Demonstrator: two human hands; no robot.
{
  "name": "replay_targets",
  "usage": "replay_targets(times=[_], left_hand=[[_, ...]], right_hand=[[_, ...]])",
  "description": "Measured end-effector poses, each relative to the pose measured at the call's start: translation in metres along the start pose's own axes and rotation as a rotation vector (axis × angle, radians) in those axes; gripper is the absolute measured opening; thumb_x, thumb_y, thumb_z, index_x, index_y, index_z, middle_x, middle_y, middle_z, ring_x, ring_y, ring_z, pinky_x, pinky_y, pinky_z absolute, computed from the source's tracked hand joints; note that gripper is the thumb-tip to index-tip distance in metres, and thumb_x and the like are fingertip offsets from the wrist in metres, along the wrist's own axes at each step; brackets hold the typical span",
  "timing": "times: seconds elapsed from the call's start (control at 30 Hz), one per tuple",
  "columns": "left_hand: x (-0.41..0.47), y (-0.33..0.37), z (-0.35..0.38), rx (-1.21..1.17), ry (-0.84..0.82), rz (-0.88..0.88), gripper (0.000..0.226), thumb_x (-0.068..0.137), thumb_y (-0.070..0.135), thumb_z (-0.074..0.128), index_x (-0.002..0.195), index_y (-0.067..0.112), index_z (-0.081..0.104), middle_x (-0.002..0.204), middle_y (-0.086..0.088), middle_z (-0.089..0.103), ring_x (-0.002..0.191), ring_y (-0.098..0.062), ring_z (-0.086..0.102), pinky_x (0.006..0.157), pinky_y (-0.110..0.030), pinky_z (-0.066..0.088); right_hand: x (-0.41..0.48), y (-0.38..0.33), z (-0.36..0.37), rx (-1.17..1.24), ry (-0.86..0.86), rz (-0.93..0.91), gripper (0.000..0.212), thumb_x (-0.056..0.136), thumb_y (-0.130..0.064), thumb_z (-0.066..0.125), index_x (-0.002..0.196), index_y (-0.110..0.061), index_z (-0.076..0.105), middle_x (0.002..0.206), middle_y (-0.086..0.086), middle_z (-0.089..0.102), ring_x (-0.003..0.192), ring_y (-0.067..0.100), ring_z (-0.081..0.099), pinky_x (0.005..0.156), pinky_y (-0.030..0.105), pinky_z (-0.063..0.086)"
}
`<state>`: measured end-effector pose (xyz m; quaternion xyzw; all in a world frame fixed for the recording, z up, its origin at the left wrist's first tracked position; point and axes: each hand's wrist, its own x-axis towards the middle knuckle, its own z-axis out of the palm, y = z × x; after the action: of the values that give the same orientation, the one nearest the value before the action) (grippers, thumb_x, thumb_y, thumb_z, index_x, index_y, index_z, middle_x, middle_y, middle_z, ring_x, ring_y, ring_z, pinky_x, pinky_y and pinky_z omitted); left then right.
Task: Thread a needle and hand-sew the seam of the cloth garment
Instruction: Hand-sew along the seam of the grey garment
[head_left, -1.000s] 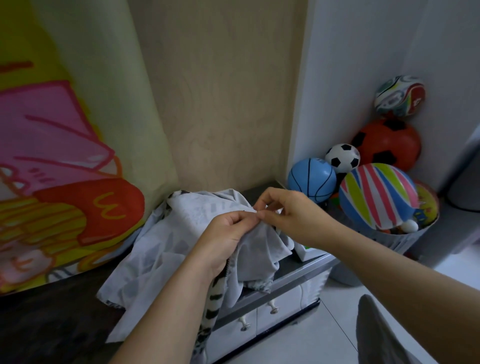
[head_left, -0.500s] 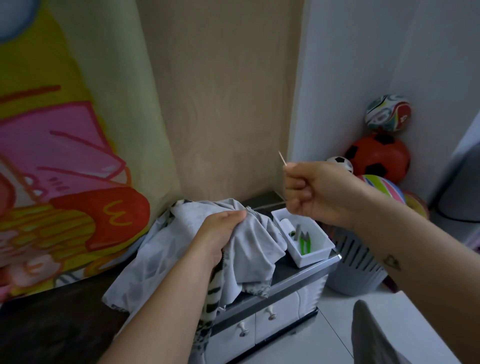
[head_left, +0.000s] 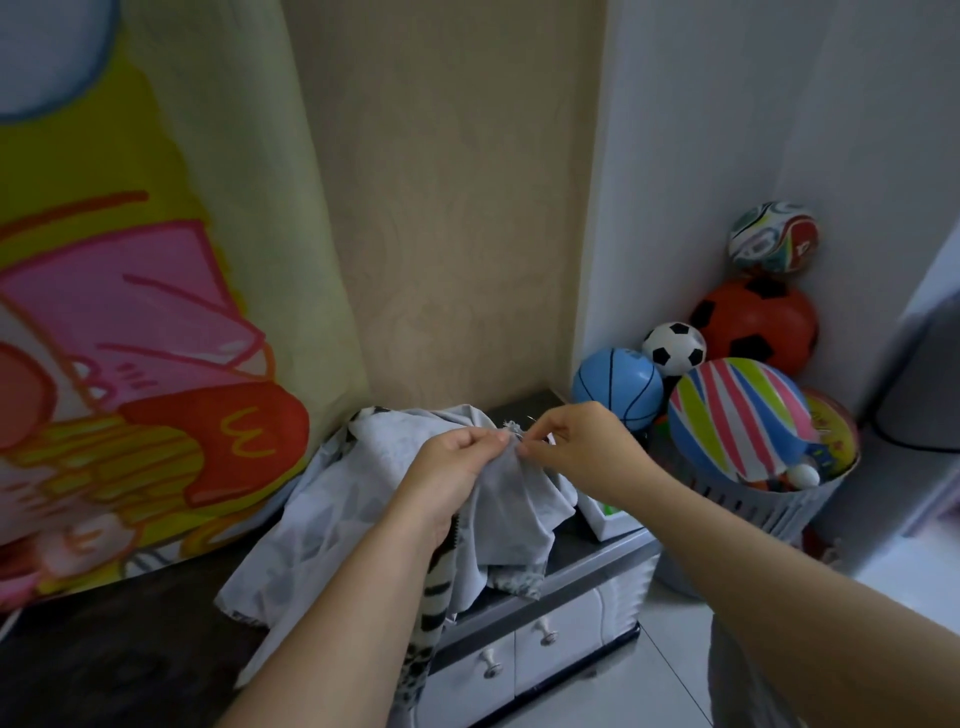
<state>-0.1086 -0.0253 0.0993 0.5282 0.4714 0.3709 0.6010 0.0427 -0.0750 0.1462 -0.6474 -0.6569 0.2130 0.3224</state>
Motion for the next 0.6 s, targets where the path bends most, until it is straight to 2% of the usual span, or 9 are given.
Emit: replay_targets(times=[0.13,0.23,0.27,0.33,0.4,0.47,0.5,0.53,0.6], left_hand=[[0.004,0.001,-0.002,-0.026,0.012,-0.029,0.014,0.085,0.030,0.068,0.081,0.020,0.077,0.094,-0.003,0.075,0.102,-0.021,0.066,0.101,-0.041,0.047],[0.008,0.001,-0.001,-0.021,0.011,-0.031,0.017,0.080,0.033,0.069,0.074,0.019,0.076,0.093,-0.006,0.074,0.102,-0.025,0.065,0.103,-0.046,0.045],[0.008,0.001,0.000,-0.011,0.021,-0.027,0.018,0.081,0.033,0.069,0.071,0.020,0.076,0.091,-0.006,0.074,0.100,-0.026,0.064,0.103,-0.048,0.045],[0.009,0.002,0.000,0.001,0.026,-0.027,0.019,0.077,0.036,0.071,0.073,0.018,0.075,0.090,-0.007,0.073,0.099,-0.027,0.064,0.103,-0.050,0.044],[0.011,0.001,-0.001,-0.019,0.027,-0.034,0.027,0.069,0.038,0.070,0.081,0.014,0.074,0.094,-0.011,0.073,0.100,-0.030,0.065,0.102,-0.048,0.045],[0.012,0.000,-0.003,-0.070,0.064,-0.031,0.018,0.077,0.032,0.074,0.084,0.015,0.073,0.093,-0.011,0.073,0.098,-0.028,0.066,0.099,-0.044,0.049],[0.013,-0.001,-0.005,-0.082,0.089,-0.026,0.013,0.081,0.029,0.073,0.084,0.016,0.073,0.091,-0.009,0.074,0.097,-0.027,0.067,0.098,-0.043,0.050],[0.014,-0.003,-0.006,-0.083,0.104,-0.020,0.012,0.083,0.029,0.072,0.083,0.018,0.073,0.090,-0.007,0.075,0.096,-0.025,0.068,0.098,-0.042,0.050],[0.014,-0.004,-0.007,-0.070,0.114,-0.004,0.012,0.083,0.031,0.072,0.081,0.019,0.074,0.090,-0.004,0.075,0.097,-0.024,0.067,0.099,-0.043,0.049]], right_hand=[[-0.002,-0.008,-0.010,0.429,0.041,-0.012,0.012,0.083,-0.023,0.069,0.073,-0.017,0.069,0.064,0.000,0.067,0.063,0.020,0.062,0.067,0.026,0.053],[-0.001,-0.019,-0.016,0.879,0.024,-0.023,0.015,0.078,-0.022,0.068,0.069,-0.014,0.059,0.049,-0.006,0.050,0.051,0.010,0.048,0.076,0.023,0.051],[-0.001,-0.022,-0.018,1.069,-0.028,-0.025,0.016,0.077,-0.021,0.065,0.069,-0.012,0.054,0.045,-0.006,0.040,0.044,0.009,0.040,0.082,0.028,0.053],[-0.001,-0.026,-0.023,1.282,-0.208,0.049,0.018,0.079,-0.017,0.058,0.067,-0.014,0.046,0.044,-0.008,0.025,0.038,0.006,0.023,0.078,0.033,0.056],[-0.004,-0.023,-0.030,1.182,-0.544,0.216,0.019,0.083,-0.016,0.056,0.066,-0.016,0.048,0.046,-0.008,0.024,0.038,0.005,0.022,0.063,0.028,0.057],[-0.007,-0.011,-0.035,0.810,-0.930,0.299,0.012,0.090,-0.018,0.055,0.081,-0.010,0.056,0.051,-0.005,0.031,0.042,0.006,0.031,0.061,0.027,0.058],[-0.009,-0.006,-0.036,0.558,-1.008,0.306,0.013,0.092,-0.019,0.055,0.090,-0.006,0.055,0.055,-0.001,0.036,0.046,0.008,0.036,0.066,0.027,0.058],[-0.010,-0.002,-0.036,0.336,-0.995,0.320,0.017,0.092,-0.021,0.057,0.094,-0.004,0.054,0.061,0.004,0.044,0.050,0.011,0.043,0.068,0.026,0.058],[-0.008,0.002,-0.031,0.156,-0.752,0.346,0.019,0.088,-0.022,0.064,0.096,-0.006,0.058,0.091,0.013,0.061,0.065,0.015,0.059,0.062,0.020,0.055]])
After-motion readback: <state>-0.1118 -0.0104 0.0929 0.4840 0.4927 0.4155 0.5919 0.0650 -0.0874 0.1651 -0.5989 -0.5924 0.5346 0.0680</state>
